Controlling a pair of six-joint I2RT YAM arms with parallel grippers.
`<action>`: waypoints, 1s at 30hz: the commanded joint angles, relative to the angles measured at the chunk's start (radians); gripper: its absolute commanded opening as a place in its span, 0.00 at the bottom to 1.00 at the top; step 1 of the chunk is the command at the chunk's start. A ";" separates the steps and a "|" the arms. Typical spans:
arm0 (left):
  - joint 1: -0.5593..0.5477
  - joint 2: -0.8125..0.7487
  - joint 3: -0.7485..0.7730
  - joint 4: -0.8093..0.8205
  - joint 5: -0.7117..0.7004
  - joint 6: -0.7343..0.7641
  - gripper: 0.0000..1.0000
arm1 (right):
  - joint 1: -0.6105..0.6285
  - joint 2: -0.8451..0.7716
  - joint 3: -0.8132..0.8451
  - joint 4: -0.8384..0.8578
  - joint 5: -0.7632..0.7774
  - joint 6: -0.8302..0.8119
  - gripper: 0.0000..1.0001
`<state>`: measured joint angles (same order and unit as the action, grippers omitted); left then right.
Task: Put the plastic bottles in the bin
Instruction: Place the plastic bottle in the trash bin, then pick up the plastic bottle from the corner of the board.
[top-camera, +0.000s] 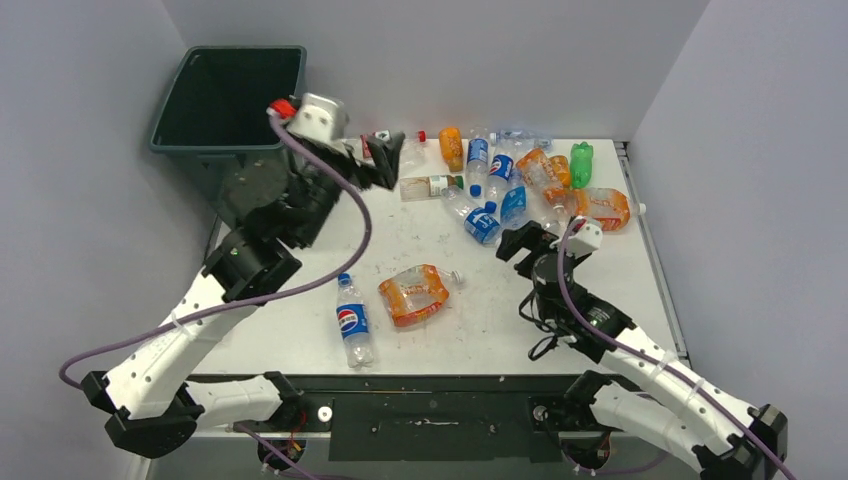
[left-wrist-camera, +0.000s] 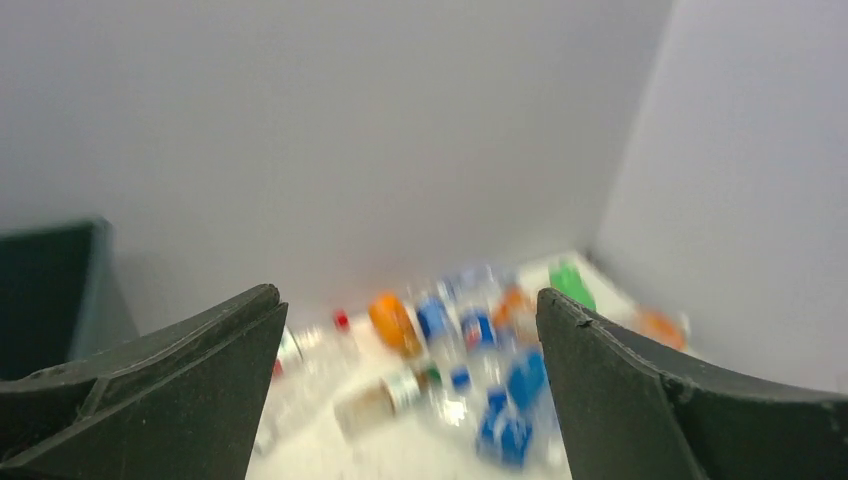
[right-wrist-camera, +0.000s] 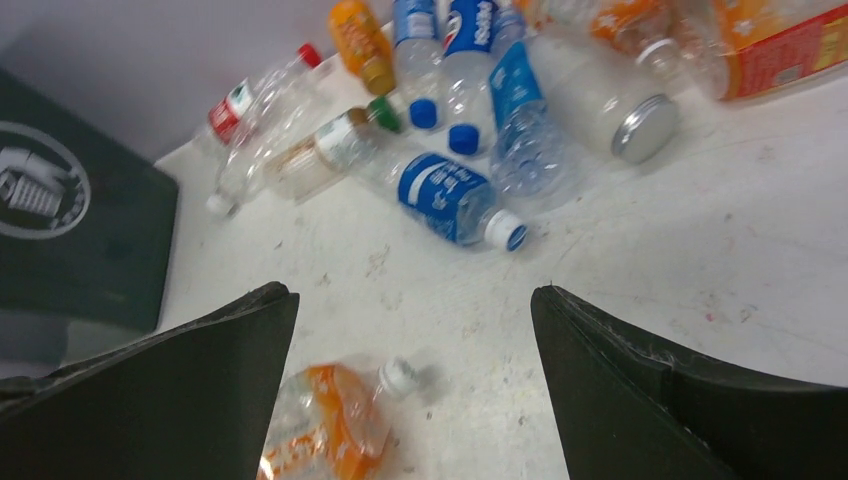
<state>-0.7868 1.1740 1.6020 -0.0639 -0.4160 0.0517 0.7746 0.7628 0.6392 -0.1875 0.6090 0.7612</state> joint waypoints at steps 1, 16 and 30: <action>-0.036 -0.046 -0.252 -0.283 0.166 -0.101 0.97 | -0.175 0.100 0.046 0.103 0.085 0.119 0.90; -0.040 -0.367 -0.781 -0.070 0.038 -0.183 0.97 | -0.816 0.538 0.039 0.440 -0.171 0.196 0.90; -0.066 -0.347 -0.755 -0.139 -0.020 -0.217 0.96 | -1.184 0.900 0.161 0.642 -0.568 0.146 0.90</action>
<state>-0.8433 0.8261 0.8158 -0.2157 -0.4194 -0.1497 -0.3916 1.6112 0.7277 0.3485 0.1448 0.9272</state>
